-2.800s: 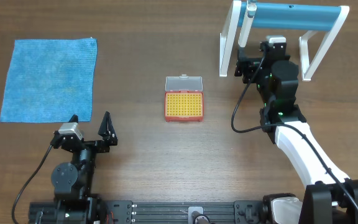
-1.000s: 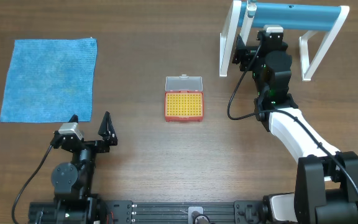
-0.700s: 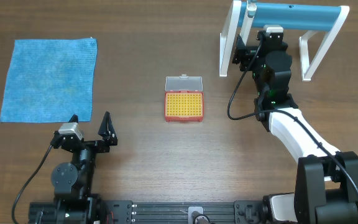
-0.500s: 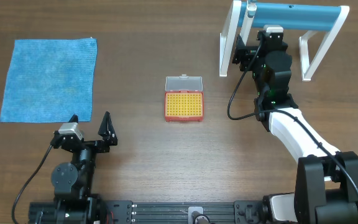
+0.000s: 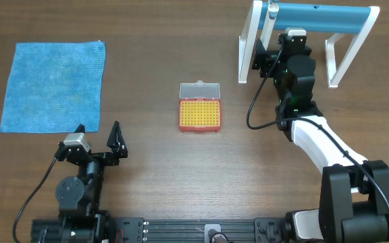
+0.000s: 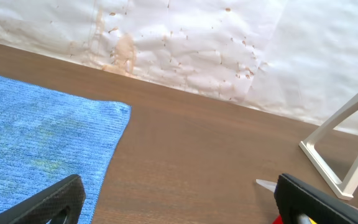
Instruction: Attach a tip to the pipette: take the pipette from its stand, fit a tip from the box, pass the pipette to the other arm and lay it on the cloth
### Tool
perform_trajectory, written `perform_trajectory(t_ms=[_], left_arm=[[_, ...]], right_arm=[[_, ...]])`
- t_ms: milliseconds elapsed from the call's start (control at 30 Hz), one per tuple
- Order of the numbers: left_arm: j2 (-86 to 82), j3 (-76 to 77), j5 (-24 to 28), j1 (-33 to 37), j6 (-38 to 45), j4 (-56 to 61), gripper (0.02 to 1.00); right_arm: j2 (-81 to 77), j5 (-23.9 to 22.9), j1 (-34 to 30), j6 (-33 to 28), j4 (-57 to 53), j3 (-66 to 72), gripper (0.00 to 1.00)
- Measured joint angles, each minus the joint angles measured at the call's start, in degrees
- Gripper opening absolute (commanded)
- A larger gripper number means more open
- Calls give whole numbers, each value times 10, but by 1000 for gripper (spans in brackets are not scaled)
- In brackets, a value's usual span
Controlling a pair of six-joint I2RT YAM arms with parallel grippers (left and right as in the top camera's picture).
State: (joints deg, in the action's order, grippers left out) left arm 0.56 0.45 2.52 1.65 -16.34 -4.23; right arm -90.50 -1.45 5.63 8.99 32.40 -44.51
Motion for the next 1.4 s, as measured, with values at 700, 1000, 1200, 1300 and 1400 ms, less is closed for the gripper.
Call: perform_trajectory(t_ms=[700, 1000, 1200, 1300, 1400], left_arm=[[0, 0, 0, 0, 0, 0, 987], [0, 0, 0, 0, 0, 0, 987], [0, 0, 0, 0, 0, 0, 985], [0, 0, 0, 0, 0, 0, 987], [0, 0, 0, 0, 0, 0, 987]], right_arm=[[-23, 0, 0, 0, 0, -35, 928], [-31, -1, 0, 4, 0, -35, 669], [-33, -2, 0, 7, -1, -35, 152], [-33, -2, 0, 10, 0, -35, 82], [-33, -2, 0, 9, 0, -35, 82]])
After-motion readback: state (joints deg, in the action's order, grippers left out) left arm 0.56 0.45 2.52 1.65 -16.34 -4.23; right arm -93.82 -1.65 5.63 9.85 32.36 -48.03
